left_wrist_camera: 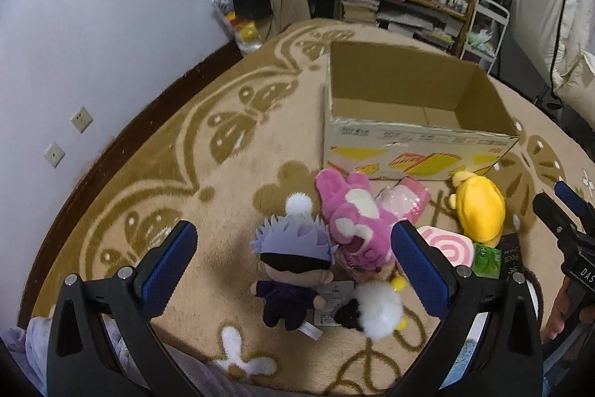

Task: Organize soft objects
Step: 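Lower the left tool onto the white-haired doll while the right tool approaches the yellow plush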

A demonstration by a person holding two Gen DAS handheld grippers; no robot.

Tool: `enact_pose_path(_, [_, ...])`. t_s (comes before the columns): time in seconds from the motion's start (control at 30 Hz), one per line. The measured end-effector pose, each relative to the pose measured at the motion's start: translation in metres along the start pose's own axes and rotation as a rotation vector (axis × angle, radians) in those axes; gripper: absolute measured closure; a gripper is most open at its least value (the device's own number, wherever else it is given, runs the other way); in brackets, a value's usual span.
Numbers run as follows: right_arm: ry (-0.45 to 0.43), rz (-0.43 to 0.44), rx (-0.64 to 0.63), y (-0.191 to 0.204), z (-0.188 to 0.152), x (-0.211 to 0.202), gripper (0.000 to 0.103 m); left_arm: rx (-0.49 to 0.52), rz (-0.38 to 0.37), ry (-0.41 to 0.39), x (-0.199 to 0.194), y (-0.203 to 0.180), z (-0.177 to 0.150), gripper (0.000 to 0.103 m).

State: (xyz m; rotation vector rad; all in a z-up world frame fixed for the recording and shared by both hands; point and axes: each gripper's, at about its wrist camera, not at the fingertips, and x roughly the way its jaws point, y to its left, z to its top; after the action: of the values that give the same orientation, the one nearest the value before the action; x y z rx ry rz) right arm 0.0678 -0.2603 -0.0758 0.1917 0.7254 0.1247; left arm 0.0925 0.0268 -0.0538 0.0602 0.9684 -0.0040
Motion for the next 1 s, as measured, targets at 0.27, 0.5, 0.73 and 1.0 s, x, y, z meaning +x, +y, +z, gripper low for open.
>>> enact_pose_path(0.27, [0.047,0.018,0.033,-0.008,0.006,0.03,0.0,-0.003,-0.021,0.119,0.031,0.007,0.004,0.0])
enact_pose_path(0.5, [0.102,0.037,0.023,-0.009,0.002,0.059,0.0,-0.067,-0.063,0.19,0.058,0.014,-0.001,0.0])
enact_pose_path(0.73, [0.14,0.043,-0.012,-0.004,-0.004,0.074,0.0,-0.099,-0.061,0.239,0.077,0.017,-0.007,0.0])
enact_pose_path(1.0, [0.171,0.037,-0.007,-0.006,-0.008,0.085,0.004,-0.082,-0.028,0.27,0.09,0.013,-0.016,0.0])
